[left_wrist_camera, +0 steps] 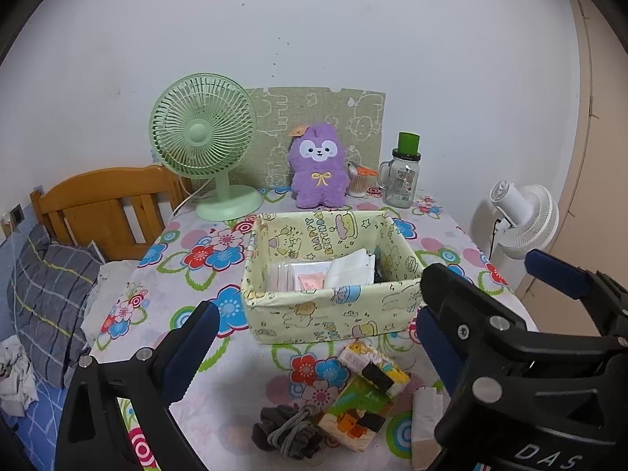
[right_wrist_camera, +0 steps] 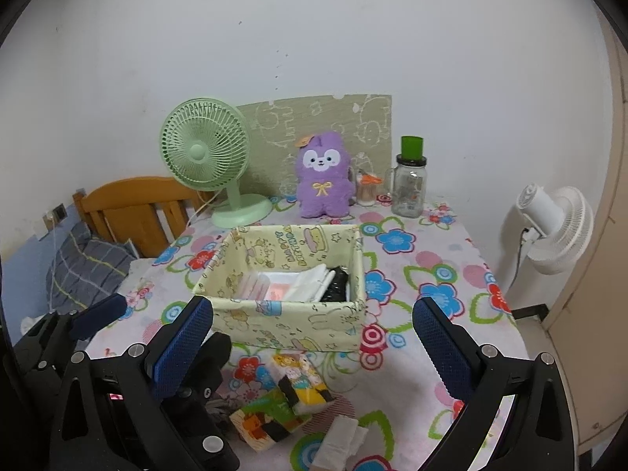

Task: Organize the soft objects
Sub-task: 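Withdraw both tools from the basket toward the remaining pile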

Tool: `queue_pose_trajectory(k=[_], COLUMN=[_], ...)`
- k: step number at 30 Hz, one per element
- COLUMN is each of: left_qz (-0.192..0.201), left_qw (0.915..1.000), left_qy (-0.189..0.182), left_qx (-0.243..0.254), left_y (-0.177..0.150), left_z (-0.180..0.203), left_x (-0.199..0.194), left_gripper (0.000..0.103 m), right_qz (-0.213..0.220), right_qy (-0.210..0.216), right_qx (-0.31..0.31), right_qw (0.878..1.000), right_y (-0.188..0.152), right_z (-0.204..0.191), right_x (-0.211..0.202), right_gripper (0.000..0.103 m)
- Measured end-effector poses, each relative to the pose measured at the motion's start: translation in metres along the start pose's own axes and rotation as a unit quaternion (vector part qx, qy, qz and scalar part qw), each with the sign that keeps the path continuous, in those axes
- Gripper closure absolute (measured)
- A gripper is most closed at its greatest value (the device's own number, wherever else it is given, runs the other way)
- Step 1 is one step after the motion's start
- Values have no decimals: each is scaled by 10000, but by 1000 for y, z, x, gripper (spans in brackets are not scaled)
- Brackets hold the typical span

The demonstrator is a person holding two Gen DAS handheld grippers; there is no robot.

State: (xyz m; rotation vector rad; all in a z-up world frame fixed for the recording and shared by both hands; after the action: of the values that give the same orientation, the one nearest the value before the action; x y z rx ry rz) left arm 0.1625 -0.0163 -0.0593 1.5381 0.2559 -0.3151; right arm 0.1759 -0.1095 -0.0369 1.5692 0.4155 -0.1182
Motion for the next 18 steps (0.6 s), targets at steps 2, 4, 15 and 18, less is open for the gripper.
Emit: queue_pose_trajectory(k=[2, 4, 15, 18], left_qz=[-18, -51, -230, -288], left_qw=[10000, 10000, 9995, 9992], left_qy=[-29, -77, -227, -268], left_qx=[-5, -24, 18, 7], left_y=[-5, -11, -43, -52], left_z=[1, 3, 10, 12], left_x=[-2, -4, -9, -8], left_gripper=[2, 2, 2, 2], right_qz=[33, 37, -150, -221], right_qy=[-78, -183, -273, -309], right_qx=[-65, -53, -26, 32], right_qw=[9999, 9998, 9995, 9993], right_y=[-3, -7, -43, -53], right_z=[0, 3, 7, 8], right_x=[-5, -9, -18, -18], right_gripper=[0, 0, 0, 0])
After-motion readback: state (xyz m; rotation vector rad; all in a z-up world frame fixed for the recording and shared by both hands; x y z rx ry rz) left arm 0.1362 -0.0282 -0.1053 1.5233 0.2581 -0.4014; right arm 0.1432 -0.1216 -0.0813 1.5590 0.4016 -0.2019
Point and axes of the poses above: each gripper's, at about its wrist camera, not at the fingertips, and x roughly the way its jaws point, z to its right, y to its top, the point moved 10 cm from there along x, roughly the way its jaws point, and after that the axes turned 14 degrees about z, right-handed, at the moved point
